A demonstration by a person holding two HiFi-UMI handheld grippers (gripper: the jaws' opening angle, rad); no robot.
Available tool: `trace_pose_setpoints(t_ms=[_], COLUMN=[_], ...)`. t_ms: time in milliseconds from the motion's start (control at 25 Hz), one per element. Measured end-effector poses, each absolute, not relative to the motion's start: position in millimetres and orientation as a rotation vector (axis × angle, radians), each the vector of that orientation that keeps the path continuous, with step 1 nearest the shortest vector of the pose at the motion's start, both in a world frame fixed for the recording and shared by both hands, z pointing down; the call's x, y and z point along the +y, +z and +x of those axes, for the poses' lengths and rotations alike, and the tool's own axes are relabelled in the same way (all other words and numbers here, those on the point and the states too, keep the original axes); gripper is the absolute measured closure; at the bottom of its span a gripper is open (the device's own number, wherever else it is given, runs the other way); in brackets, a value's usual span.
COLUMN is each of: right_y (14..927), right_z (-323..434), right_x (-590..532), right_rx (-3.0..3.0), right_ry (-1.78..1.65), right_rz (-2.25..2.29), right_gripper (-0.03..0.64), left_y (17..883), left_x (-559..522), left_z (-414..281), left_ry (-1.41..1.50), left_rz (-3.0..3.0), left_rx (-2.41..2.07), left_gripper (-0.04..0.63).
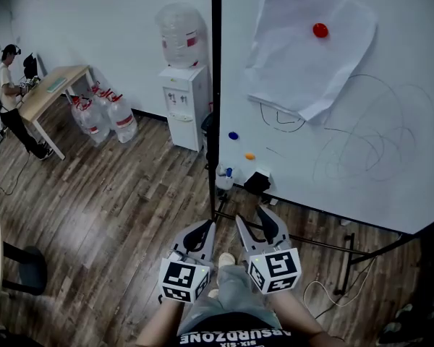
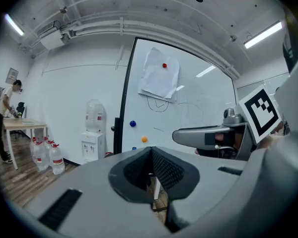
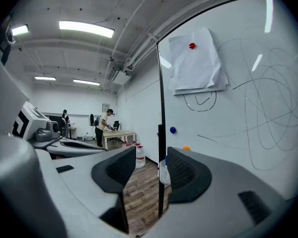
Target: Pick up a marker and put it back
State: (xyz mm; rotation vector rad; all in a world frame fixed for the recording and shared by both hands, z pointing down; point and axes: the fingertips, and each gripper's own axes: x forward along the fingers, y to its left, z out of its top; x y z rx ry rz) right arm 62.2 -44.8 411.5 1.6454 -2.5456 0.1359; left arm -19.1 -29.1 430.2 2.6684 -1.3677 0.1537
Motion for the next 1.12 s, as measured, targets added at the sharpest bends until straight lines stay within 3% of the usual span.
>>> trace_pose_setpoints(t_ms=[1120], right_y=[446], right_z=[43], right_x=[-174], right_rx=[-2.484], right_ry=[0.243], right_rz=[1.637], right_gripper=[0.445], left_y=[431], left_x=[-135], left_z=[-50], left_ry=[0.150], left_rz=[2.637], left_rx=[-1.386], left_gripper=[0.588])
